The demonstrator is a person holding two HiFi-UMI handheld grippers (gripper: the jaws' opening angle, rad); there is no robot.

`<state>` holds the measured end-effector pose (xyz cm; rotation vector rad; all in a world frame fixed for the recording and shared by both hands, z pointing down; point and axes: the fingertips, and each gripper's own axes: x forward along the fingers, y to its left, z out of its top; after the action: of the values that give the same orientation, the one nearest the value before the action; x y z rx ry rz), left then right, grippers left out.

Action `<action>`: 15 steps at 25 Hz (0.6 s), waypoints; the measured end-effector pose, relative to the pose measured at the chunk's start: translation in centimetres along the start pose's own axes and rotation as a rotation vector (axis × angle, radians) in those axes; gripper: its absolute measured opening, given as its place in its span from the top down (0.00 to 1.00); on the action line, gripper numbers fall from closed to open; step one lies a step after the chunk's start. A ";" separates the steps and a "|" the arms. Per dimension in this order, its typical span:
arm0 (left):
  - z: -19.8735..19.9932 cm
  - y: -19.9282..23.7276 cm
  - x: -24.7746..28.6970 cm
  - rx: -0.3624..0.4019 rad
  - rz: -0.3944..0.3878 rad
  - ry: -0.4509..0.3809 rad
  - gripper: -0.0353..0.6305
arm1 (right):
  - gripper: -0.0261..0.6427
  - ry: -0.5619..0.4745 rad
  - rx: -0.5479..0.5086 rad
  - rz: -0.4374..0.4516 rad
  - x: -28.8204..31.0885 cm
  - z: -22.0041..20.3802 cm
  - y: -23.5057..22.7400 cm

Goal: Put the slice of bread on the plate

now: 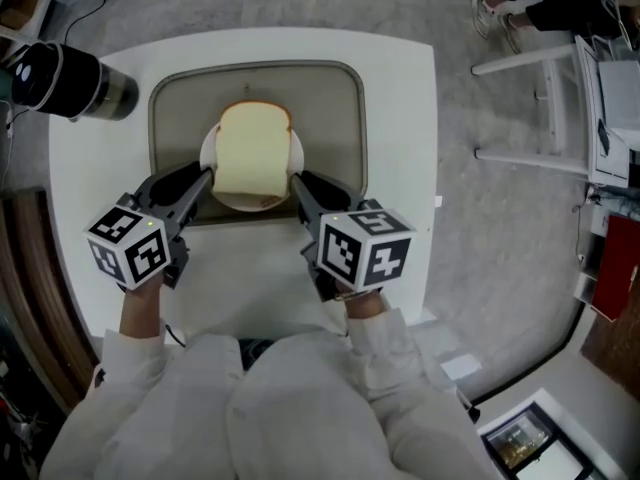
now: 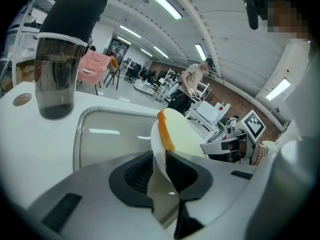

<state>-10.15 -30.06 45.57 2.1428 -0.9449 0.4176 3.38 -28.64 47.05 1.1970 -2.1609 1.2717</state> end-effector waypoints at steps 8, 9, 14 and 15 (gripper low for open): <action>0.5 1.6 1.8 0.022 0.007 0.032 0.82 | 0.88 0.010 0.010 -0.010 1.7 0.8 -1.2; 0.5 1.7 2.0 0.027 0.008 0.039 0.82 | 0.88 0.011 0.008 -0.010 1.8 0.9 -1.3; 0.4 1.8 2.7 0.043 0.012 0.063 0.82 | 0.88 0.009 0.028 -0.013 2.2 1.2 -2.0; 0.4 1.9 2.8 0.047 0.017 0.068 0.82 | 0.88 0.010 0.031 -0.013 2.3 1.2 -2.0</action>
<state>-9.67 -32.55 47.77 2.1505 -0.9237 0.5221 3.84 -31.24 48.98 1.2121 -2.1304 1.3072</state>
